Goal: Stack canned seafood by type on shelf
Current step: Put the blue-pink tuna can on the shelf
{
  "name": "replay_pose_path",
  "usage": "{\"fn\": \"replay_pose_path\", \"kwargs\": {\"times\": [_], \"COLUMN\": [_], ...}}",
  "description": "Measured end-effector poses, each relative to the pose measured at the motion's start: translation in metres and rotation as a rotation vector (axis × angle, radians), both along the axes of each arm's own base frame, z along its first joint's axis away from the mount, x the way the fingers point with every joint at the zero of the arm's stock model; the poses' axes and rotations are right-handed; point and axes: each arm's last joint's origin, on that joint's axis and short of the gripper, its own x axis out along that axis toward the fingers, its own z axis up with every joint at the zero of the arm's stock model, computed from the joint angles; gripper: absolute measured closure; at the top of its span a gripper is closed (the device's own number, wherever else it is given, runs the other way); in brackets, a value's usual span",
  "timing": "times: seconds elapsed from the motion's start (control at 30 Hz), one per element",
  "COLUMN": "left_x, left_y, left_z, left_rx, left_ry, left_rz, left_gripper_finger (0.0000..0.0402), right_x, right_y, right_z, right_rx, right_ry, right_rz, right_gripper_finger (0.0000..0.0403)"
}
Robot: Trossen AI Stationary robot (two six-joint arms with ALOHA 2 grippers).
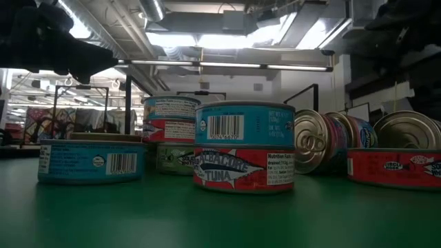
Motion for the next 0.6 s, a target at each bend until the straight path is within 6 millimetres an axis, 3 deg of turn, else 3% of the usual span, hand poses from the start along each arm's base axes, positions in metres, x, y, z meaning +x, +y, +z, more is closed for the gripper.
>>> {"fn": "replay_pose_path", "kwargs": {"times": [0.2,0.33,0.6], "left_x": [0.000,0.000,0.000], "left_y": [0.000,0.000,0.000], "left_z": [0.000,0.000,0.000], "left_rx": [-0.001,-0.001,-0.001], "left_ry": [0.000,0.000,0.000], "left_rz": [0.000,0.000,0.000], "left_gripper_finger": [0.0247,0.0247,0.0247], "right_x": [0.015,0.029,0.053], "right_y": [-0.002,-0.005,-0.008], "right_z": [0.024,0.035,0.031], "right_rx": [0.059,0.068,0.094], "right_ry": [0.250,0.306,0.402], "right_rz": [-0.009,-0.010,-0.016], "right_gripper_finger": [0.0173,0.0173,0.0173]}}
